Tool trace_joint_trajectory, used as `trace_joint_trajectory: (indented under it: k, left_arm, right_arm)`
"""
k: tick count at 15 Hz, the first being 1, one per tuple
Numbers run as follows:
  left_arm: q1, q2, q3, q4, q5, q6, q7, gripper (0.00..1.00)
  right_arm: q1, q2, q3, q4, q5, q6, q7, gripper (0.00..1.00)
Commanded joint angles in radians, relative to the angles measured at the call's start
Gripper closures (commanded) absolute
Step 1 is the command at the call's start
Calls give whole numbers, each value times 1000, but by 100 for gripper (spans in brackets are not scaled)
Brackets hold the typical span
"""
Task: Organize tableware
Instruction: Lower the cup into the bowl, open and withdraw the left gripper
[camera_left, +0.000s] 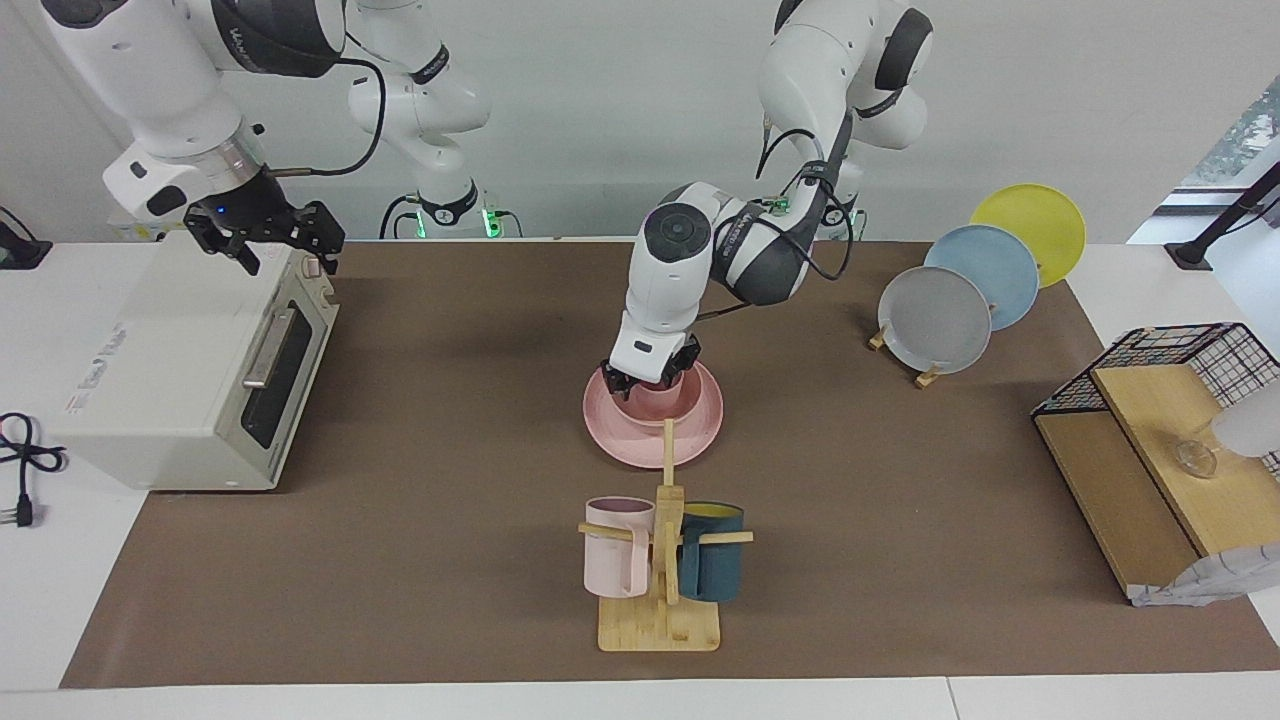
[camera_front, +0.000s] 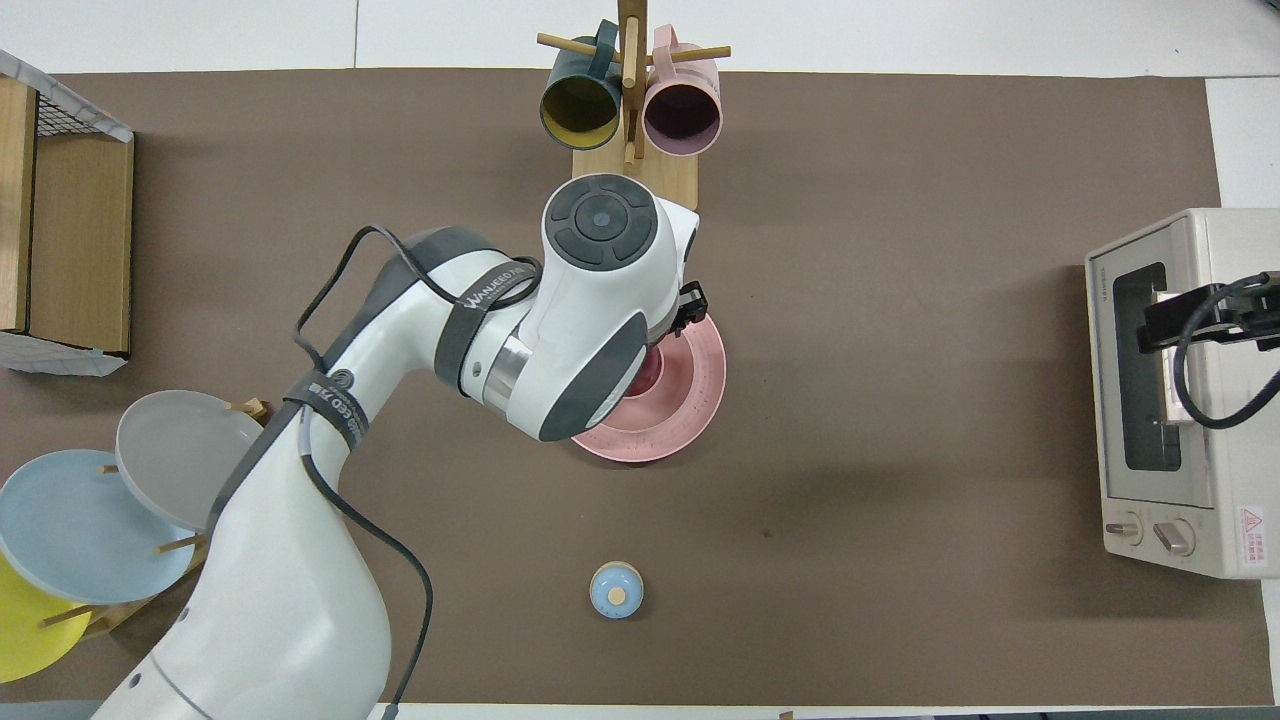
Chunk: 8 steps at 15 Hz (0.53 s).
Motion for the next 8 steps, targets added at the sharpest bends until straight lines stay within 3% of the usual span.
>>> trace_joint_trajectory:
  k: [1,4,8]
  left_arm:
    - [95,-139,3,-15,18,-125,94,0]
    - [227,-242,4,-12,19,-236,234,0]
    - [457,-344,4,-24,18,-388,603,0]
  right_arm:
    - [-11,-14,5,7,16,-19,19,0]
    - [-14,-14,3,6,18,-16,16,0]
    - [-5,-20,3,-4,18,-20,15,0]
